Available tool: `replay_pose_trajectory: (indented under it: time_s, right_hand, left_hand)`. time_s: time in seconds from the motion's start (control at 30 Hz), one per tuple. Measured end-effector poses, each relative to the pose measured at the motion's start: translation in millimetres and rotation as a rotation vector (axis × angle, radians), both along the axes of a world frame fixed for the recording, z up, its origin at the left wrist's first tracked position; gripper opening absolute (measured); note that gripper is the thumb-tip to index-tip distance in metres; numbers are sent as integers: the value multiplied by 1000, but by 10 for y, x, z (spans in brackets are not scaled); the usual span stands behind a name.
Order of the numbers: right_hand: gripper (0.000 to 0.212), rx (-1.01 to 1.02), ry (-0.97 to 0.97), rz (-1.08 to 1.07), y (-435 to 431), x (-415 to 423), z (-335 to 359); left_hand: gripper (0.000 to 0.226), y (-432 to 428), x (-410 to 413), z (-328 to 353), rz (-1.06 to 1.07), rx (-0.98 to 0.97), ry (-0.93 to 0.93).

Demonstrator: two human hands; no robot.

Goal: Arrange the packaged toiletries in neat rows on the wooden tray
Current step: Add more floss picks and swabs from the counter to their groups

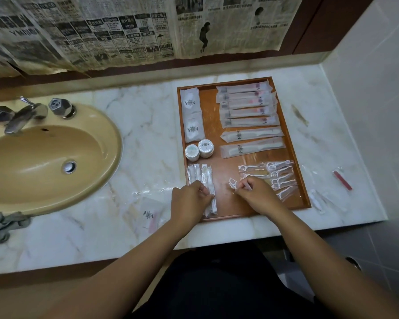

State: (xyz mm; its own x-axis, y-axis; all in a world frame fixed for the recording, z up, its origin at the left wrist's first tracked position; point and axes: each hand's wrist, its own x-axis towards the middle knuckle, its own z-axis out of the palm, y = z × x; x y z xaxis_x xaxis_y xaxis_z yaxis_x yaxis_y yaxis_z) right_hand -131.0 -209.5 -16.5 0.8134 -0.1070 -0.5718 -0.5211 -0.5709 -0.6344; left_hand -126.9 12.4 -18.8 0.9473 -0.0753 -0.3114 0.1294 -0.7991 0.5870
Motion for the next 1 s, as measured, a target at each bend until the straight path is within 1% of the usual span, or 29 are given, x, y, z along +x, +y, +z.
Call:
replay_pose_trajectory:
  time_s: [0.1,0.2,0.27,0.33,0.4,0.47,0.57,0.63,0.7,0.77,0.83,0.93,1.0]
  right_hand:
    - [7,12,-1,-7,-53,-15,-28]
    - [5,31,-10,-9,-83,-31,-23]
    - [6,30,-13,-6,-96,-41,-18]
    - [8,39,-9,-6,-103,-43,-4]
    - [8,52,-12,-10,-111,-45,8]
    - [7,59,-19,-17,-120,-50,17]
    - [7,67,-12,-34,-133,-57,33]
    - [7,74,-5,-33,-143,-57,38]
    - [7,78,-3,-25,-151,-56,45]
    - [7,78,-7,-22,-152,-59,37]
    - [6,77,-4,-25,-142,-60,28]
    - [7,72,0,-21,-107,-47,17]
    - [6,63,-1,-10,-89,-30,25]
  left_hand:
    - [23,-51,-47,-150,-153,157,-202]
    - [23,-64,-52,-197,-282,297,-323]
    - [20,-47,-49,-217,-356,357,-418]
    - [17,-25,-57,-246,-389,382,-468]
    - [17,-24,-83,-259,-369,377,-428]
    - [21,-33,-107,-249,-311,346,-337]
    - [26,-27,-120,-202,-171,229,-203]
    - [25,0,-135,-170,-105,156,-183]
    - [23,44,-149,-119,-99,204,-206]
    - [18,91,-156,-71,-153,342,-254]
    - [14,116,-169,-53,-217,439,-289]
    - [19,99,-202,-67,-284,499,-286]
    - [19,56,-214,-78,-297,489,-269]
